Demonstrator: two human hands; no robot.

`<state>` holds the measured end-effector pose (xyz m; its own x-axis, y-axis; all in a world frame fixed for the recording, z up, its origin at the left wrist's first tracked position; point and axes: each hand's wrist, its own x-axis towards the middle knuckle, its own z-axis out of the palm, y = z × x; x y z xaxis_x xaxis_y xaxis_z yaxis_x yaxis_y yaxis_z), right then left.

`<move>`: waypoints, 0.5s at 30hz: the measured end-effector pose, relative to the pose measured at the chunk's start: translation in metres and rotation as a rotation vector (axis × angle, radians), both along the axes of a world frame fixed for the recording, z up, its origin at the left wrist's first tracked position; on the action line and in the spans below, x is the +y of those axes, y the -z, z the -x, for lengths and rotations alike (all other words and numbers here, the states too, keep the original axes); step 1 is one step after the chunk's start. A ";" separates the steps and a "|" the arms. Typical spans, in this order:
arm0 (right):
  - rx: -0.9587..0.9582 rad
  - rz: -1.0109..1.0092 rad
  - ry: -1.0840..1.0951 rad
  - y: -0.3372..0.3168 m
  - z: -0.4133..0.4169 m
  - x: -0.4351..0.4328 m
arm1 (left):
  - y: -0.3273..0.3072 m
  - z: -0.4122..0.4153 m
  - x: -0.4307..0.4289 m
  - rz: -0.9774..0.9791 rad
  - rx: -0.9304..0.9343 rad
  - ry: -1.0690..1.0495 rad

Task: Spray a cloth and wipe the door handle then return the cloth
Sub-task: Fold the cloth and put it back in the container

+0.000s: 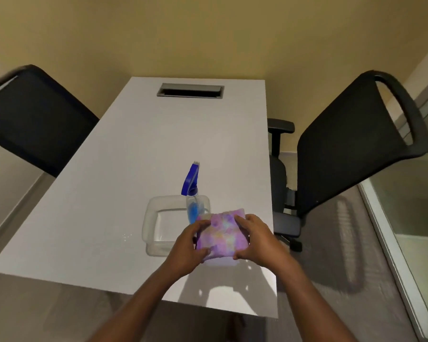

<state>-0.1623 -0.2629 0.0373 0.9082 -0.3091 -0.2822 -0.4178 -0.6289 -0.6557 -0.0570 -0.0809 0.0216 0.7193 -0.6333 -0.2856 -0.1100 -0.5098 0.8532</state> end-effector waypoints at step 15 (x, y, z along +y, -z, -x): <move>-0.086 -0.265 -0.088 0.009 -0.061 0.094 | -0.026 -0.063 0.088 -0.221 -0.042 -0.157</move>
<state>-0.1016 -0.1690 0.0280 0.9524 -0.1539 -0.2632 -0.3048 -0.4623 -0.8327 0.0058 0.0069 0.0473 0.8180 -0.4386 -0.3722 -0.0482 -0.6970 0.7154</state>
